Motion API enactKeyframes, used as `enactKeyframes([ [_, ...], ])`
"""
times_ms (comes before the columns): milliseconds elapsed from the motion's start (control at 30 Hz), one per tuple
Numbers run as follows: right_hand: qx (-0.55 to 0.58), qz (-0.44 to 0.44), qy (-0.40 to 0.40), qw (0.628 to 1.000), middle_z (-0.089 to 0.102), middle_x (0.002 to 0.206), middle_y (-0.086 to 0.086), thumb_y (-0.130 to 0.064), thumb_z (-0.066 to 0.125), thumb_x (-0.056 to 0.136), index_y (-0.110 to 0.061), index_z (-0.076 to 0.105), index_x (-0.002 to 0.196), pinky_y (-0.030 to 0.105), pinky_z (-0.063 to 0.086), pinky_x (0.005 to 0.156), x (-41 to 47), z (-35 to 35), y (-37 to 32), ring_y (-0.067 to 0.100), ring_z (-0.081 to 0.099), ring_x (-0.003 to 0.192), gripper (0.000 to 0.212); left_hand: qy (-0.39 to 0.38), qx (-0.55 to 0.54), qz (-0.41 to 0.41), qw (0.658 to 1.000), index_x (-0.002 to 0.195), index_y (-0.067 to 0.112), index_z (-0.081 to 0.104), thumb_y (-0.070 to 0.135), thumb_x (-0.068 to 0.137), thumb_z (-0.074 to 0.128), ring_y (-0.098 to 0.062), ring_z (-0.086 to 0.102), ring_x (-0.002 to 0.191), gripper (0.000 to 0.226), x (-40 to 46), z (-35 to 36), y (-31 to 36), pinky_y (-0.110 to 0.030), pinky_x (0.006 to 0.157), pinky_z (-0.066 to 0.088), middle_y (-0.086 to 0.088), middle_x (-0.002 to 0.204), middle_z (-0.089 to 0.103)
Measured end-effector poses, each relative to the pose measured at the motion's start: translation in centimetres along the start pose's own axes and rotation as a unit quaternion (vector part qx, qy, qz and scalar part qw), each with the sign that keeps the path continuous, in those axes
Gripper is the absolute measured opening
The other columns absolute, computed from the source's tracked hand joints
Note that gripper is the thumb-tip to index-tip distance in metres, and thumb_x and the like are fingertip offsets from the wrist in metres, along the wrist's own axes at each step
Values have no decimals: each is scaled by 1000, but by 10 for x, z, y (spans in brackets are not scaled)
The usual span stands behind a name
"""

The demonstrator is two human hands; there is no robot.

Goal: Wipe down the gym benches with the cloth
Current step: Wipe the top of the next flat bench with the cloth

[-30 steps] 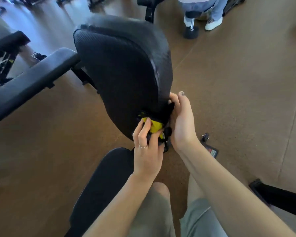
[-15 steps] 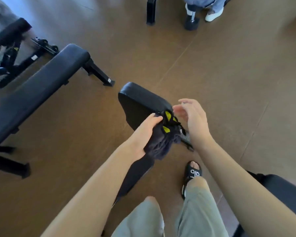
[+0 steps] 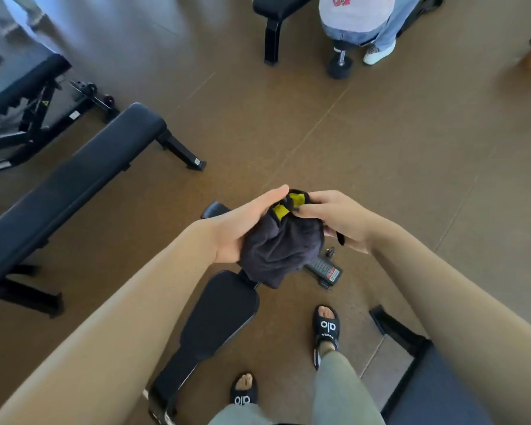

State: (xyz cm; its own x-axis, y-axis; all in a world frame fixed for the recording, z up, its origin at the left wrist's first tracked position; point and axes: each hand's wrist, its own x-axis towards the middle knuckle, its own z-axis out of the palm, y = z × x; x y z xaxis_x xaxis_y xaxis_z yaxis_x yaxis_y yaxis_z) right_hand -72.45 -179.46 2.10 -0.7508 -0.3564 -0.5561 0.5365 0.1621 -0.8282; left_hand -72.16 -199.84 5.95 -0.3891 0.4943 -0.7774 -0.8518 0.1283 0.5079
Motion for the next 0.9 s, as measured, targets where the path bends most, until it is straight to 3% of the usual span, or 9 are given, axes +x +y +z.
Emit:
enactKeyframes([
  [67,0,16,-7,1000,71,126,16,-13,61,100,-5,70,123,51,46,113,5,-23,-13,32,65,123,26,-2,9,7,1000,128,21,70,65,95,51,-24,65,124,58,4,9,17,-43,111,44,-6,134,69],
  [133,1,29,-22,999,73,124,12,-12,59,101,-9,71,124,53,47,112,8,-41,-26,31,65,123,26,2,9,15,1000,124,22,71,59,90,55,-22,69,118,53,4,16,31,-40,102,49,-4,129,71],
  [233,20,39,-58,997,74,123,9,-13,58,101,-13,69,127,50,51,109,12,-58,-50,30,68,120,28,36,43,55,997,124,22,67,31,95,61,-20,73,109,30,5,22,46,-37,93,55,-2,122,74],
  [333,14,40,-134,990,74,124,6,-13,65,98,-16,65,130,44,55,103,19,-64,-71,26,70,116,32,67,56,86,993,132,18,64,7,103,53,-27,69,118,33,7,17,55,-42,101,55,-7,128,72],
  [433,-35,43,-141,988,76,119,7,-8,77,89,-14,65,128,49,57,100,36,-62,-86,28,73,110,42,83,17,109,990,136,19,62,13,108,48,-25,67,120,32,8,7,62,-45,105,52,-4,130,71],
  [633,-77,76,-119,987,78,112,11,-13,78,88,-12,73,119,54,57,99,60,-53,-109,33,74,104,31,118,-56,92,987,134,19,64,27,108,48,-24,68,119,31,8,-24,79,-47,104,52,-4,126,73],
  [767,-93,91,-131,983,78,111,10,-19,78,89,-12,71,120,51,58,98,70,-51,-131,32,74,105,32,125,-38,90,987,133,17,64,30,108,45,-26,68,119,34,7,-40,98,-46,101,53,-5,127,73],
  [900,-94,82,-151,981,78,111,9,-20,75,92,-13,68,120,46,59,95,87,-65,-152,30,74,105,30,155,-23,97,983,126,14,67,30,107,45,-25,70,113,33,16,-45,132,-48,109,49,-7,122,74],
])
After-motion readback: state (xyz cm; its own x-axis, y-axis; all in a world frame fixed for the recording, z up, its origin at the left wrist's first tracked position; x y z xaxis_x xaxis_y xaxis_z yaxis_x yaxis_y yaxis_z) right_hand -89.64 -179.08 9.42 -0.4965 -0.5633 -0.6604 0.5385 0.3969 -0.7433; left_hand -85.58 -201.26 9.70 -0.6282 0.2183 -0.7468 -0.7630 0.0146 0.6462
